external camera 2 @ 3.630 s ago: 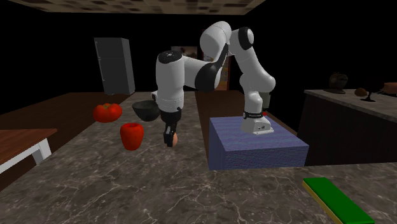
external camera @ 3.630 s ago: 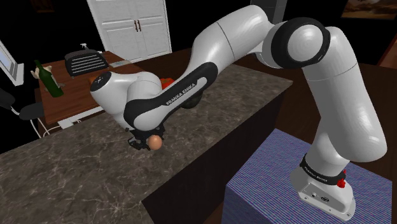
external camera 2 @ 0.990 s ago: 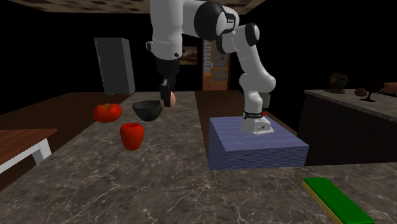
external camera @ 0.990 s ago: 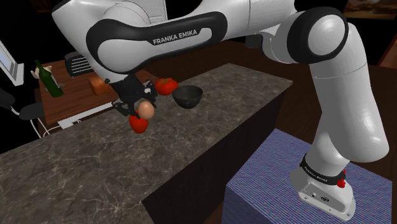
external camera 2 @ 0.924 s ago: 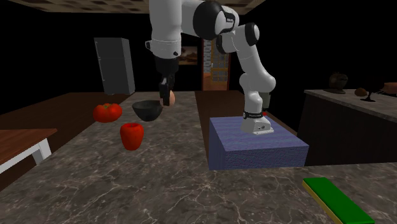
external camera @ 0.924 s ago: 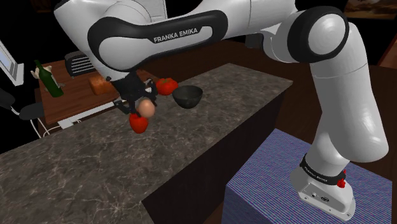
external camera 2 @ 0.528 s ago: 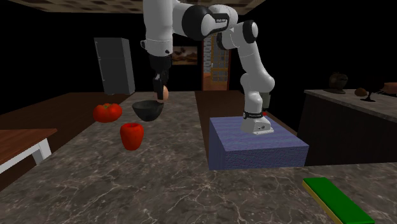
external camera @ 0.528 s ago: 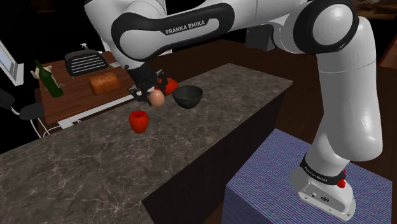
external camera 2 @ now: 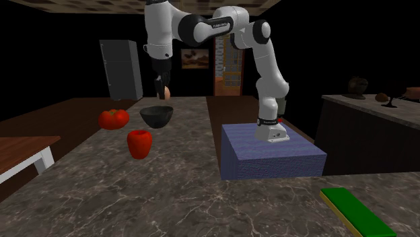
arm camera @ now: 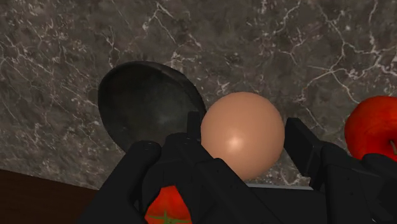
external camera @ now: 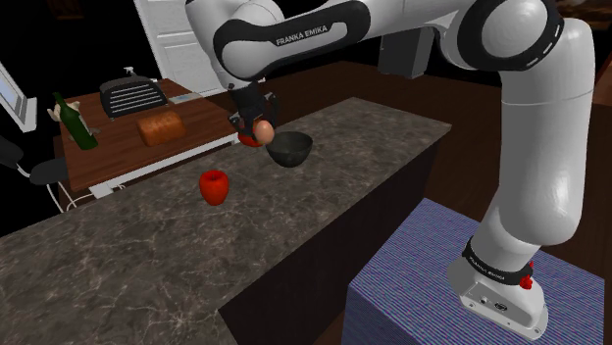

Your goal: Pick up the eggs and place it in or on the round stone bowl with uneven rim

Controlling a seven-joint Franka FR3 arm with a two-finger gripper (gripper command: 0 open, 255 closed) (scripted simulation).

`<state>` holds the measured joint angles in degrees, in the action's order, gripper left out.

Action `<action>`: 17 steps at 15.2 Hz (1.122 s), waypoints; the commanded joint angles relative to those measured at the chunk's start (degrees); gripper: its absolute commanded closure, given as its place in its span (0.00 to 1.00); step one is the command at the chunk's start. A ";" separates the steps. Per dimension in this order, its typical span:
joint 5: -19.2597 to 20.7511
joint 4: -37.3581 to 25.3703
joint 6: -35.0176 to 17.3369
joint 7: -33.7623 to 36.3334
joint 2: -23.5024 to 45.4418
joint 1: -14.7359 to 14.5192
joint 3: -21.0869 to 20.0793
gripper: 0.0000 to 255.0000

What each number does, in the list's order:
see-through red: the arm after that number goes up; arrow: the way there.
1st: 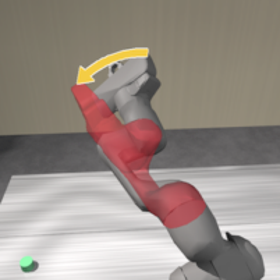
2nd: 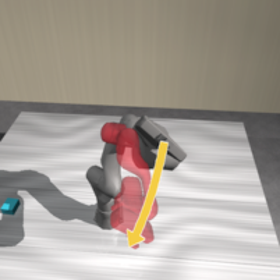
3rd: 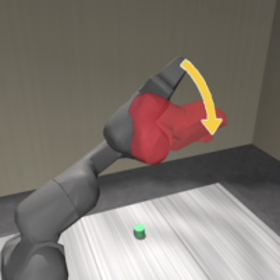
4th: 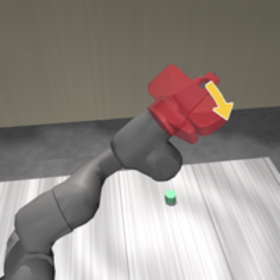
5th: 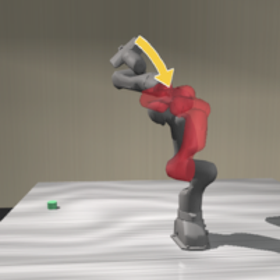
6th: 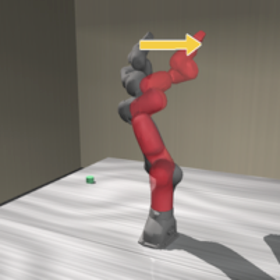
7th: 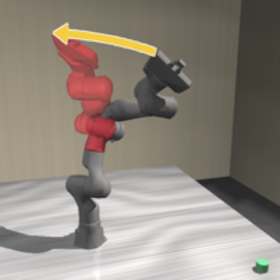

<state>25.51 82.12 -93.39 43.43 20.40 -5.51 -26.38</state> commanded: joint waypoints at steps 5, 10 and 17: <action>0.06 -0.09 -2.39 -6.84 0.04 4.95 2.28 1.00; 0.32 -2.16 -3.65 -12.58 1.40 8.71 4.25 1.00; 0.78 1.27 -8.09 -12.69 2.15 10.10 4.92 1.00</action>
<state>26.23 82.68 -100.74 30.56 22.55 4.48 -21.49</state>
